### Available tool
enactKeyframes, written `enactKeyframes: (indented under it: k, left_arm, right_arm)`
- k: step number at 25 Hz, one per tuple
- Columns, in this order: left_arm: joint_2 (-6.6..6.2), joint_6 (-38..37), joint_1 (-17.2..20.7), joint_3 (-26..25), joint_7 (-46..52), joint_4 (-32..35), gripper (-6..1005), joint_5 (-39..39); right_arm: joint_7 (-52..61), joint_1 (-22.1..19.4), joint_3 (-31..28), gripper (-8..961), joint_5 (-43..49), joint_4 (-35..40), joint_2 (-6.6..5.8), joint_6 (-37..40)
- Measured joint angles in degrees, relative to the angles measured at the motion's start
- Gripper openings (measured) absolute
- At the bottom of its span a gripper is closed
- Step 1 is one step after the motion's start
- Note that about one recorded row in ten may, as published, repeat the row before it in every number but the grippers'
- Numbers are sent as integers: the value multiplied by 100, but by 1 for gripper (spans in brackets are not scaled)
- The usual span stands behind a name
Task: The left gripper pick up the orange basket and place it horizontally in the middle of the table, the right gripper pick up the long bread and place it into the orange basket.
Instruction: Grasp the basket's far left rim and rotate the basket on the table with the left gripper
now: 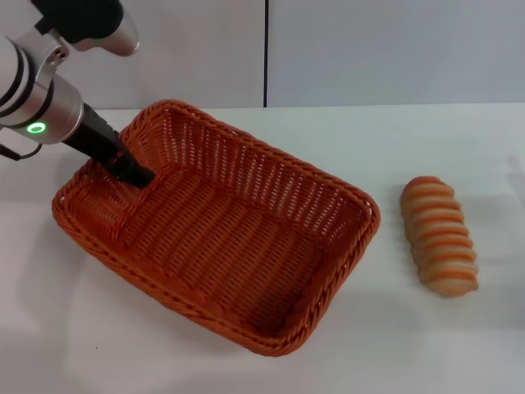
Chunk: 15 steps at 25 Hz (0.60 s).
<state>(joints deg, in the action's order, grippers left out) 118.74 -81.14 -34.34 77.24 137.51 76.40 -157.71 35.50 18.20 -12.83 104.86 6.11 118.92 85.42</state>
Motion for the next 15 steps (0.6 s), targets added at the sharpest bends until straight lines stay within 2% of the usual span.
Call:
enactKeyframes:
  k: [3,5,9,15]
  left_arm:
    - [-3,-159,-295,-50,-4,-321,701,-113]
    - [0,-171,-362,-43,-4,-415,699,-145]
    - [22,-210,-564,22,8,-666,460,-211]
    - [21,-171,-623,19,236,-672,268,-246]
  right_arm:
    - [-2,0,0,706,0,26,-1,-3]
    - [-4,0,-1,706,0,30,-3,-5]
    - [-6,0,0,706,-1,40,-14,-9]
    - [-8,33,0,706,-7,73,-23,-9]
